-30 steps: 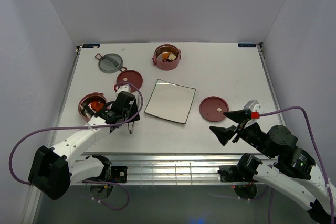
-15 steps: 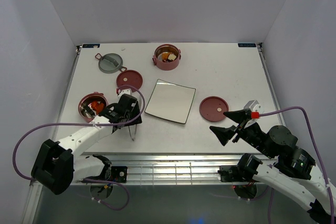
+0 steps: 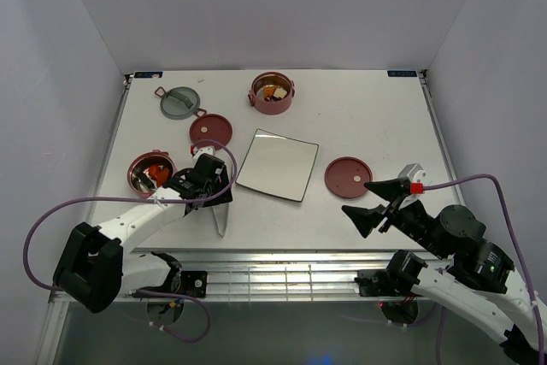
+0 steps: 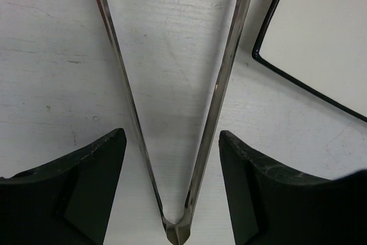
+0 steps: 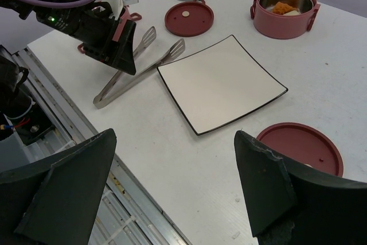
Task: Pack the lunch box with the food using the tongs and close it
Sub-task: Place the clamp at the center of the board, then pick up the box lid from the center of the board.
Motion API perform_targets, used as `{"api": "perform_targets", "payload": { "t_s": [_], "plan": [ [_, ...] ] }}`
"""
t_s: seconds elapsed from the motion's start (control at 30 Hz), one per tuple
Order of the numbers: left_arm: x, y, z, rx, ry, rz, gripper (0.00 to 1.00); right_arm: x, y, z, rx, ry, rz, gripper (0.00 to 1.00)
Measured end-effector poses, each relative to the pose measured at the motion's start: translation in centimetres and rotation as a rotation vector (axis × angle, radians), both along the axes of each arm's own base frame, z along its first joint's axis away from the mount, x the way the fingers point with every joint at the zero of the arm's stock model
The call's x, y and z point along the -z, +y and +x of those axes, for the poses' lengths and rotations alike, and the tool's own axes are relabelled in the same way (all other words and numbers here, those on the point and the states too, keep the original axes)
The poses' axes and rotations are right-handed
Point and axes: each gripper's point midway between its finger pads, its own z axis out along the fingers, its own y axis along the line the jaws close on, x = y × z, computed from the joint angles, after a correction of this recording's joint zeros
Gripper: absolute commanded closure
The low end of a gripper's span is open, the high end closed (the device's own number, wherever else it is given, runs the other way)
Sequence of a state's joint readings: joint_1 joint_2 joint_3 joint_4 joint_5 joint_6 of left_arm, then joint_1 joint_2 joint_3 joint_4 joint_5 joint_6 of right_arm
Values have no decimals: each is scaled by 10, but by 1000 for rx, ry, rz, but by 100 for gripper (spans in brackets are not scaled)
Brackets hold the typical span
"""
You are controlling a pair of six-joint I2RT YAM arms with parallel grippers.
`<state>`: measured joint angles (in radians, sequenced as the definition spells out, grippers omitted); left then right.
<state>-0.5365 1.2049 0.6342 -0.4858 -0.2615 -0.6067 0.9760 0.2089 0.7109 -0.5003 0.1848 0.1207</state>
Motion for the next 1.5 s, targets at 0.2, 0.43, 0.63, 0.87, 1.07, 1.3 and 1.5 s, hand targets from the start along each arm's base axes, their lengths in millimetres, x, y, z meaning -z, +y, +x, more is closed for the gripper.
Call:
{"api": "perform_targets", "payload": {
  "t_s": [0.2,0.43,0.63,0.87,1.07,1.3,1.5],
  "plan": [
    [-16,-5,2,11,-21,-28,13,0,0,0,0,0,1,11],
    [-129,-43,43,86,-269,-213,2,4,-2,14,83,37,-2,13],
    [-184,-84,66,194,-378,-350,2,15,7,80,405,144,-191,19],
    [-162,-136,41,359,-335,-425,2,22,-37,163,795,199,-325,34],
    [-142,-135,21,398,-335,-411,2,76,-116,203,980,404,-356,40],
    [-156,-127,-1,418,-448,-462,2,180,-141,185,895,710,-380,48],
    [-131,-121,-4,408,-470,-440,2,200,-126,183,796,751,-334,48]
  ]
}}
